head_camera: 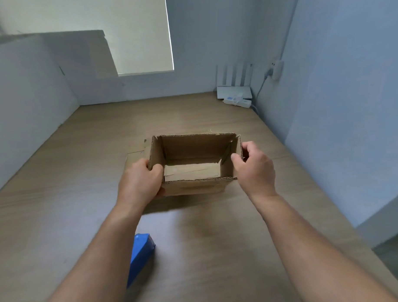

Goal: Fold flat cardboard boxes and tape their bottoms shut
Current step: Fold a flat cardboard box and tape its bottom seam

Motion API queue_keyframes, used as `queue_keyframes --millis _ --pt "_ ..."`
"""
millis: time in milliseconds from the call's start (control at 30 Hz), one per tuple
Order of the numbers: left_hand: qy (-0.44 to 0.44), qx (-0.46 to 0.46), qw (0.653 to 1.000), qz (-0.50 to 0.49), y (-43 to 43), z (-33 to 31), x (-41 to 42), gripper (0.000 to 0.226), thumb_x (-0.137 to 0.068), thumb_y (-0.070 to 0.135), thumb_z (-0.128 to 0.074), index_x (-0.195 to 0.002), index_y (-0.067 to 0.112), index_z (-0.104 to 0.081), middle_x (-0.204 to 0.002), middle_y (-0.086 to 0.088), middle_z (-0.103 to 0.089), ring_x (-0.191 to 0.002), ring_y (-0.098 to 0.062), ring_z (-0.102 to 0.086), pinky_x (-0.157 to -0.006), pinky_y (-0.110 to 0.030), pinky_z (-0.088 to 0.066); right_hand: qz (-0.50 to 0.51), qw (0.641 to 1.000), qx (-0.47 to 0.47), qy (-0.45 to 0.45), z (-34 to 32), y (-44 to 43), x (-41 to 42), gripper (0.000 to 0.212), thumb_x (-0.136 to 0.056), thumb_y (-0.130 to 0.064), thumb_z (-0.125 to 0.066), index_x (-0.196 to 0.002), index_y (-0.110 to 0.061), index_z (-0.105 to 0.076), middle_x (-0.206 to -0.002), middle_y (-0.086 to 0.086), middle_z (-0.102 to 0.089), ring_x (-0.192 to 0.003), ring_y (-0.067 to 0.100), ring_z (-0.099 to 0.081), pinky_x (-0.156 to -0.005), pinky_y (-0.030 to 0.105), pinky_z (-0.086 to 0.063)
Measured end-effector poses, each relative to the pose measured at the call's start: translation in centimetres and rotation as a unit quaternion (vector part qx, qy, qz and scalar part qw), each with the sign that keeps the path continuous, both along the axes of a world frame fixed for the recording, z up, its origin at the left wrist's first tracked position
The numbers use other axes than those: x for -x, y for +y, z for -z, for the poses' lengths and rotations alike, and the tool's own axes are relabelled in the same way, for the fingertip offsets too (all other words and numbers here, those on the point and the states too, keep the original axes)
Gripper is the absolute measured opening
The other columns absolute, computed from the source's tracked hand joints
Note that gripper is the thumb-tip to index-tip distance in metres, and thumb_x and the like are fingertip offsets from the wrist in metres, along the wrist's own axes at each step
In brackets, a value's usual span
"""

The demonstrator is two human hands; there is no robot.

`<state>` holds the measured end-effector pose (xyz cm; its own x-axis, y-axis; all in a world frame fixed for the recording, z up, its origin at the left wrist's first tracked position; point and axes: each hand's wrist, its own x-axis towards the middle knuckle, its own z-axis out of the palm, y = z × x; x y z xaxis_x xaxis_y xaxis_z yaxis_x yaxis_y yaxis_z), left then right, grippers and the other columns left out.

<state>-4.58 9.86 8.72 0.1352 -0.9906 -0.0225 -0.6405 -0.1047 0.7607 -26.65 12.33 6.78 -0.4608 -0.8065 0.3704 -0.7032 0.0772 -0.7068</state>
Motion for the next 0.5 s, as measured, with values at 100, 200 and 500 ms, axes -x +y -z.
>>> queue_keyframes --millis 100,200,500 --pt "-0.054 -0.060 0.996 0.022 1.2 0.1 1.5 0.021 -0.085 0.018 -0.042 -0.082 0.005 -0.058 -0.050 -0.006 -0.066 -0.047 -0.021 -0.067 -0.058 -0.034 -0.057 0.009 0.997 -0.053 0.051 -0.2 1.1 1.8 0.010 -0.089 -0.020 -0.055 -0.098 -0.016 -0.053 -0.079 -0.002 -0.051 -0.071 0.024 -0.044 -0.062 0.029 -0.030" --pt "-0.073 -0.104 0.991 0.031 2.4 1.4 2.7 0.018 -0.088 0.016 -0.039 -0.091 0.008 -0.055 -0.050 -0.004 -0.066 -0.048 -0.020 -0.067 -0.058 -0.029 -0.057 -0.035 0.986 -0.099 0.131 0.2 1.9 2.8 0.007 -0.089 -0.013 -0.050 -0.087 -0.017 -0.045 -0.066 -0.006 -0.043 -0.064 0.022 -0.043 -0.050 0.028 -0.024" --pt "-0.025 -0.103 0.994 -0.027 5.6 5.4 3.2 0.036 -0.091 0.029 -0.053 -0.119 0.013 -0.038 -0.088 -0.010 -0.068 -0.068 -0.027 -0.069 -0.073 -0.045 -0.058 -0.119 0.962 -0.183 0.161 3.5 2.9 3.2 0.005 -0.091 -0.015 -0.046 -0.095 -0.017 -0.044 -0.088 -0.002 -0.053 -0.074 0.022 -0.049 -0.060 0.029 -0.034"
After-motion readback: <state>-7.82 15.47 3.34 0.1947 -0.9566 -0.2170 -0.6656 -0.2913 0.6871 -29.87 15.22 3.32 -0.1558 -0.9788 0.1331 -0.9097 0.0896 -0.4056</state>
